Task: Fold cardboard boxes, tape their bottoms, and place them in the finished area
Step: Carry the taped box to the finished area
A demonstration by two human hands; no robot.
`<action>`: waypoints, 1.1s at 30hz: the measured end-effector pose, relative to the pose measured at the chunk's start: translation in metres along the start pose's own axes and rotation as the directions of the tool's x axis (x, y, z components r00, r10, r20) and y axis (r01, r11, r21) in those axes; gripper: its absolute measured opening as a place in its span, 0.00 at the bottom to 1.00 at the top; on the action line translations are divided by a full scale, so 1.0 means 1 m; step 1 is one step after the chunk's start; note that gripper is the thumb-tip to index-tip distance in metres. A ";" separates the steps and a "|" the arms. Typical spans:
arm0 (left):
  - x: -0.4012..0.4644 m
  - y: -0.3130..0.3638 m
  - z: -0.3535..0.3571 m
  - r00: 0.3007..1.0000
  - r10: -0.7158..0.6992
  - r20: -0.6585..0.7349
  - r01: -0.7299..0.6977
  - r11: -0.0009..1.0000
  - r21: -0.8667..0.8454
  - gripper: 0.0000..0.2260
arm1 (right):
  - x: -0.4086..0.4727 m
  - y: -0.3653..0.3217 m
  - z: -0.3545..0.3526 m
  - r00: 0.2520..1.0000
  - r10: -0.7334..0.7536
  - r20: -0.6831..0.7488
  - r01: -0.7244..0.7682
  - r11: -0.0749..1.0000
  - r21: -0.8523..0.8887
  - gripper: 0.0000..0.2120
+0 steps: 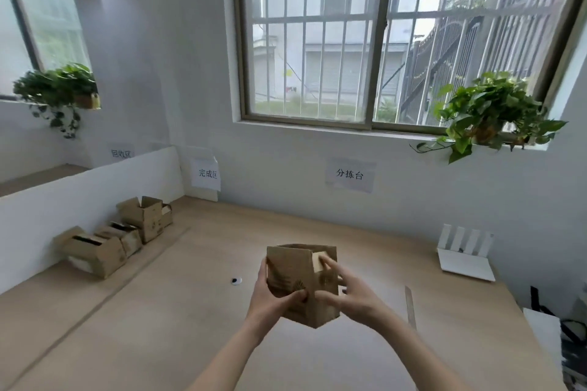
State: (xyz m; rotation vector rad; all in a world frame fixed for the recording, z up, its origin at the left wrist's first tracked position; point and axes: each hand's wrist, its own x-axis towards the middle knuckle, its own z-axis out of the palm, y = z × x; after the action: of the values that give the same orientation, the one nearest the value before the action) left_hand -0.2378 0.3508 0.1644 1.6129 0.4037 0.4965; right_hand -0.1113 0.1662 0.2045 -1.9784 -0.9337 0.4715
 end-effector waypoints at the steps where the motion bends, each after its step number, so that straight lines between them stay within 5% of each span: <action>1: 0.001 0.005 -0.022 0.999 0.023 -0.026 -0.023 1.000 0.022 0.40 | 0.011 -0.017 0.011 1.000 -0.007 -0.017 0.007 0.999 -0.053 0.35; 5: 0.002 0.022 -0.122 0.986 0.076 -0.150 -0.054 0.988 0.145 0.40 | 0.056 -0.080 0.080 0.996 -0.086 -0.001 0.085 0.984 -0.158 0.33; 12: -0.015 0.024 -0.326 0.956 0.009 -0.292 0.117 0.904 0.412 0.42 | 0.130 -0.182 0.241 0.974 -0.221 0.053 0.227 0.963 -0.148 0.32; 17: -0.035 0.011 -0.468 0.914 0.020 -0.406 0.329 0.550 0.767 0.36 | 0.174 -0.238 0.366 0.948 -0.301 0.101 0.308 0.949 -0.065 0.32; 33: -0.011 -0.109 -0.797 0.804 -0.113 -0.584 0.591 0.263 0.762 0.35 | 0.390 -0.265 0.675 0.908 -0.286 0.305 0.318 0.946 -0.059 0.35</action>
State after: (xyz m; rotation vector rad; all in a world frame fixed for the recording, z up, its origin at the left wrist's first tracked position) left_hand -0.6732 1.0249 0.1093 2.4074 1.6441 0.2051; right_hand -0.3979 0.9257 0.0675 -1.8408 -1.4559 0.5541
